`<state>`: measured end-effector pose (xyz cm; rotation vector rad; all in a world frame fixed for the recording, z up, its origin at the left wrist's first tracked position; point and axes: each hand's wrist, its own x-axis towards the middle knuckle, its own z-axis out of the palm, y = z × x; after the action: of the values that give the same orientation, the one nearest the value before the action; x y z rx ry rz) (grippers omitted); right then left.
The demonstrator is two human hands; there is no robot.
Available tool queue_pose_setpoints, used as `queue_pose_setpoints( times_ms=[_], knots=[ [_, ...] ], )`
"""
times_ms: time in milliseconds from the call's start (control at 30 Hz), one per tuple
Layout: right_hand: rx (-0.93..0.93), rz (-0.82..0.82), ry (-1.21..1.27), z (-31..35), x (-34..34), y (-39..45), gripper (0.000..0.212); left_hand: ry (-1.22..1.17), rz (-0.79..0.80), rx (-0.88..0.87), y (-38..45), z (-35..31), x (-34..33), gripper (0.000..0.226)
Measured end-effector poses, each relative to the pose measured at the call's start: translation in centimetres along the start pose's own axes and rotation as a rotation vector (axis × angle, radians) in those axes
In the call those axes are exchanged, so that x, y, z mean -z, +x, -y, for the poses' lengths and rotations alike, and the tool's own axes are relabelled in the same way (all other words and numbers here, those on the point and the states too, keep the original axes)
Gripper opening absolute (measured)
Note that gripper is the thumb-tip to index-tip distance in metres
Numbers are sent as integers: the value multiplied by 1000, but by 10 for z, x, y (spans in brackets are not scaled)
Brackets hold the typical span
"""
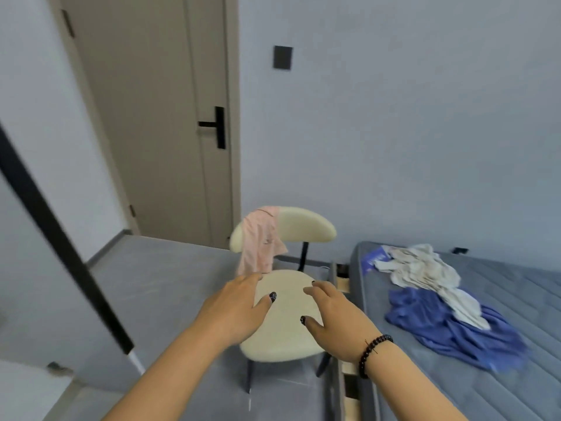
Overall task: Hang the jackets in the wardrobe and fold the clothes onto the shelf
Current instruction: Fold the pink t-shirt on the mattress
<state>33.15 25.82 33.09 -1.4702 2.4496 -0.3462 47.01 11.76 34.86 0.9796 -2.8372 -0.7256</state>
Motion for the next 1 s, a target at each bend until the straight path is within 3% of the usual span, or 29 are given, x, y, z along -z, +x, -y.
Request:
queue_pose_setpoints(
  times_ms=[400, 667, 1000],
  knots=[
    [-307, -18, 59, -131, 27, -41, 47, 4, 208, -235, 91, -119, -80, 53],
    [-454, 14, 118, -221, 25, 16, 49, 4, 336, -324, 194, -161, -117, 52],
    [-540, 79, 206, -317, 16, 106, 48, 19, 444, -303, 325, -188, -161, 51]
  ],
)
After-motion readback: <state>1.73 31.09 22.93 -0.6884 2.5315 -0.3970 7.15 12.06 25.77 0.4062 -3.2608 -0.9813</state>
